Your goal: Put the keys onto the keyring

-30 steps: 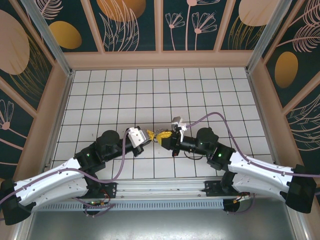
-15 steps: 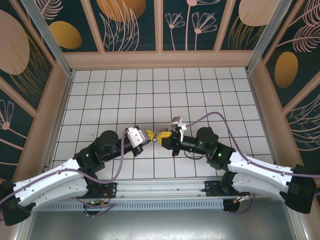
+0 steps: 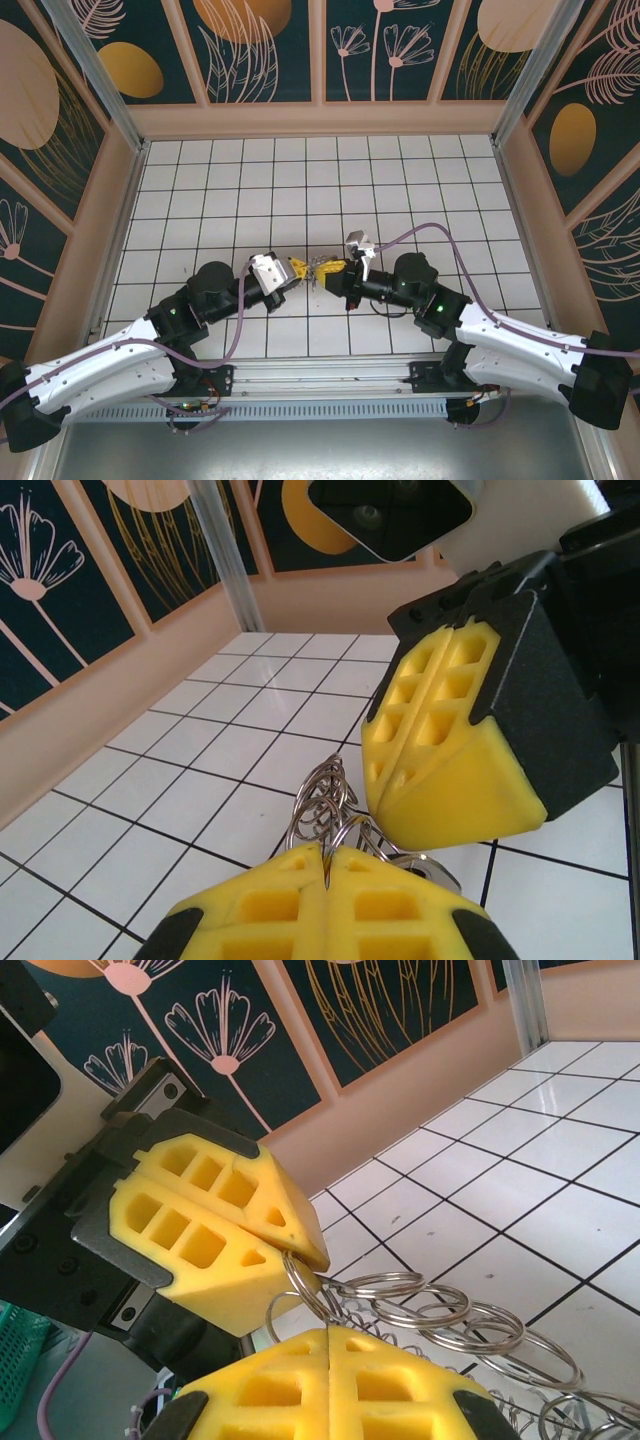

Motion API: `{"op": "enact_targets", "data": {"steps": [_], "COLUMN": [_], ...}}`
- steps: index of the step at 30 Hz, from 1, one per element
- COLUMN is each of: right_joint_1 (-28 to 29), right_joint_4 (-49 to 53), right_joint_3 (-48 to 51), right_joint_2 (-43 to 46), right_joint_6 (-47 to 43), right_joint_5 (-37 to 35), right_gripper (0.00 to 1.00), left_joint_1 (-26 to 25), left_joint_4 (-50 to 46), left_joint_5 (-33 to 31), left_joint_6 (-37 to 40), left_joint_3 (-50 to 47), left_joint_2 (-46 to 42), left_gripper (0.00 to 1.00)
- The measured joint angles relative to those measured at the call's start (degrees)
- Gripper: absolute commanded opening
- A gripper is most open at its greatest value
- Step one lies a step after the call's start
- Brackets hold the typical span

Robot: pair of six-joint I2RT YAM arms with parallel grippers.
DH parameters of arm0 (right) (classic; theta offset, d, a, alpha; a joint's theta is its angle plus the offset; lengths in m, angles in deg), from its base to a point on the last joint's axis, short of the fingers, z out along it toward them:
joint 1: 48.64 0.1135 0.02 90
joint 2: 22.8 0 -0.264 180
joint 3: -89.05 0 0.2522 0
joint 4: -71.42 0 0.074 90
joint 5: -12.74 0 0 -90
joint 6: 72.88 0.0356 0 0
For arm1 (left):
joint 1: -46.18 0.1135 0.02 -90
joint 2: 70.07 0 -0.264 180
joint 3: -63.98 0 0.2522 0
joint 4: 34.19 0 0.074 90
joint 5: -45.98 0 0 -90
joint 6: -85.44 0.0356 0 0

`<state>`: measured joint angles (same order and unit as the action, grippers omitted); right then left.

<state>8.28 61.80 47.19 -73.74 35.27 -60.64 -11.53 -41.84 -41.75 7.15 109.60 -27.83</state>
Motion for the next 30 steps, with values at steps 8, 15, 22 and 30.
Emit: {"op": "enact_targets", "data": {"steps": [8,15,22,30], "right_joint_1": [-0.26,-0.26,-0.26,-0.26], "right_joint_4": [-0.07,-0.07,-0.04,-1.90], "right_joint_3": [0.52,1.27,3.17,3.89], "right_joint_2": [0.04,0.83,8.90,4.48], "right_joint_6": [0.04,0.02,-3.30,-4.98], "right_joint_5": [1.29,1.92,2.64,4.68], "right_gripper": [0.00,0.15,0.33,0.30], "left_joint_1": [0.00,0.00,0.00,0.00], "left_joint_4": [1.05,1.42,1.42,1.79], "left_joint_5": [-0.04,-0.04,0.59,2.19], "left_joint_6": [-0.04,-0.07,-0.04,-0.04], "left_joint_3": [-0.04,-0.28,-1.11,-1.33], "left_joint_2": [0.00,-0.09,-0.66,-1.03], "left_gripper": [0.00,0.00,0.00,0.00]}}
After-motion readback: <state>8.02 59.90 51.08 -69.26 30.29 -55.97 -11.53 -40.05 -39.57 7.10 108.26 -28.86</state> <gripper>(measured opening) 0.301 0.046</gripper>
